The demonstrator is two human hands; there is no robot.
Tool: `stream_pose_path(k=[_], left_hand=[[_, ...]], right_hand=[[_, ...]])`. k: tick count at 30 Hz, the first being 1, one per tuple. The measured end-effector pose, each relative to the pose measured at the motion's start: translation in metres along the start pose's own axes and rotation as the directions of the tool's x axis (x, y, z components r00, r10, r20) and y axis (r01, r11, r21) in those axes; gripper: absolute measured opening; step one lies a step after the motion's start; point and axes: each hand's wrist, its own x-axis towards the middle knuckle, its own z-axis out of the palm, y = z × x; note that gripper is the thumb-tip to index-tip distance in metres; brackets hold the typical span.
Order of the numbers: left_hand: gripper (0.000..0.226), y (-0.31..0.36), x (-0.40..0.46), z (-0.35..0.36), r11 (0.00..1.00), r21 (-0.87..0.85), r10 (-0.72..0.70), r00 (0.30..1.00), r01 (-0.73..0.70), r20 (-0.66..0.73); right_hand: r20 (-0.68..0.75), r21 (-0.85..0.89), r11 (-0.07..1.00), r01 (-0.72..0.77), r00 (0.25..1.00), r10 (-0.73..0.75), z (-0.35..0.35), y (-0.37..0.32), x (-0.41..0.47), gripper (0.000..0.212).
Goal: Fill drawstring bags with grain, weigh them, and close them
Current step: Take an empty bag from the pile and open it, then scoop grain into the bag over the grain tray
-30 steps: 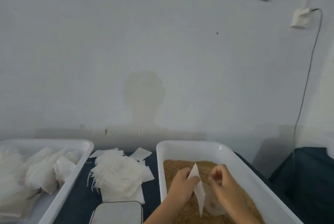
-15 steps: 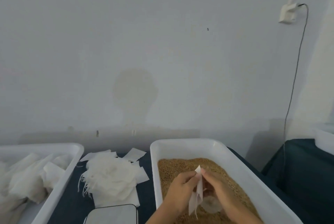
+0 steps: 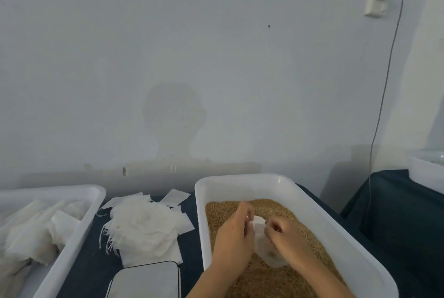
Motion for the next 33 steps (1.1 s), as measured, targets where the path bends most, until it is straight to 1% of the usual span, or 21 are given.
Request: stream_pose_path(k=[3, 6, 8, 10, 11, 12, 13, 14, 15, 16, 17, 19, 20, 21, 23, 24, 26, 28, 31, 32, 33], left_hand=[[0.019, 0.000, -0.003, 0.002, 0.981, 0.179, 0.074, 0.997, -0.078, 0.030], [0.021, 0.000, -0.004, 0.006, 0.967, 0.242, 0.067, 0.996, -0.077, 0.051], [0.031, 0.002, -0.004, 0.005, 0.955, 0.280, 0.068, 0.993, -0.092, 0.094], [0.028, 0.002, -0.004, 0.005, 0.940, 0.320, 0.089, 0.991, -0.117, 0.100], [0.021, 0.003, -0.004, 0.004, 0.937, 0.329, 0.093, 0.992, -0.118, 0.091], [0.016, 0.004, -0.005, 0.003, 0.937, 0.330, 0.098, 0.993, -0.115, 0.067], [0.010, 0.006, -0.005, 0.002, 0.930, 0.347, 0.116, 0.993, -0.122, 0.037], [0.004, 0.007, -0.005, 0.000, 0.917, 0.373, 0.141, 0.990, -0.139, 0.023], [0.007, 0.008, -0.005, -0.002, 0.916, 0.373, 0.160, 0.987, -0.151, 0.006], [0.011, 0.009, -0.006, -0.003, 0.914, 0.366, 0.191, 0.982, -0.175, -0.007], [0.010, 0.009, -0.006, -0.002, 0.908, 0.366, 0.218, 0.976, -0.202, -0.001], [0.007, 0.006, -0.006, 0.000, 0.908, 0.361, 0.214, 0.976, -0.211, 0.032], [0.009, 0.005, -0.005, 0.000, 0.921, 0.341, 0.187, 0.981, -0.190, 0.043], [0.008, 0.003, -0.005, 0.000, 0.932, 0.324, 0.161, 0.986, -0.163, 0.033], [0.003, 0.001, -0.003, -0.001, 0.951, 0.292, 0.108, 0.994, -0.101, -0.008], [0.006, 0.002, -0.002, -0.002, 0.962, 0.265, 0.072, 0.997, -0.060, -0.033], [0.007, 0.001, 0.002, -0.006, 0.978, 0.209, -0.003, 0.998, 0.017, -0.066], [0.003, -0.005, 0.008, -0.012, 0.979, 0.185, -0.066, 0.994, 0.081, -0.088], [0.010, -0.018, 0.012, -0.016, 0.971, 0.219, -0.078, 0.994, 0.093, -0.074], [0.013, -0.021, 0.012, -0.017, 0.969, 0.233, -0.063, 0.996, 0.078, -0.069], [0.015, -0.023, 0.011, -0.017, 0.966, 0.250, -0.046, 0.997, 0.059, -0.060]], right_hand=[[0.032, 0.105, 0.994, -0.026, 0.999, 0.023, -0.003, -0.002, 0.001, 0.035], [0.060, 0.271, 0.958, -0.091, 0.995, 0.078, -0.008, -0.003, 0.001, 0.039], [0.054, 0.305, 0.943, -0.135, 0.991, 0.124, -0.010, -0.004, -0.001, 0.036], [0.012, 0.321, 0.934, -0.156, 0.987, 0.161, -0.010, -0.005, -0.004, 0.035], [-0.029, 0.267, 0.953, -0.142, 0.987, 0.156, -0.011, -0.004, -0.006, 0.039], [-0.057, 0.135, 0.982, -0.133, 0.988, 0.142, -0.013, -0.002, -0.007, 0.044], [-0.062, -0.071, 0.987, -0.141, 0.989, 0.136, -0.014, 0.001, -0.008, 0.046], [-0.038, -0.270, 0.952, -0.145, 0.989, 0.140, -0.015, 0.003, -0.008, 0.045], [0.009, -0.403, 0.902, -0.158, 0.984, 0.177, -0.015, 0.006, -0.007, 0.042], [0.064, -0.451, 0.872, -0.190, 0.968, 0.244, -0.014, 0.007, -0.007, 0.039], [0.131, -0.459, 0.861, -0.219, 0.942, 0.309, -0.013, 0.010, -0.005, 0.046], [0.208, -0.456, 0.854, -0.249, 0.904, 0.375, -0.010, 0.011, -0.004, 0.076], [0.215, -0.497, 0.842, -0.209, 0.911, 0.353, -0.010, 0.012, -0.005, 0.079], [0.209, -0.554, 0.819, -0.151, 0.926, 0.313, -0.011, 0.013, -0.006, 0.069], [0.169, -0.616, 0.784, -0.075, 0.960, 0.224, -0.013, 0.015, -0.006, 0.030], [0.146, -0.616, 0.786, -0.059, 0.972, 0.187, -0.015, 0.015, -0.006, 0.016], [0.116, -0.617, 0.787, -0.022, 0.986, 0.118, -0.024, 0.010, -0.004, 0.012], [0.110, -0.645, 0.763, 0.034, 0.993, 0.048, -0.039, -0.001, -0.003, 0.009], [0.149, -0.776, 0.623, 0.100, 0.988, 0.027, -0.069, -0.019, 0.001, 0.008], [0.179, -0.817, 0.563, 0.125, 0.983, 0.042, -0.077, -0.025, 0.003, 0.002], [0.203, -0.849, 0.508, 0.144, 0.977, 0.061, -0.083, -0.029, 0.004, 0.008]])
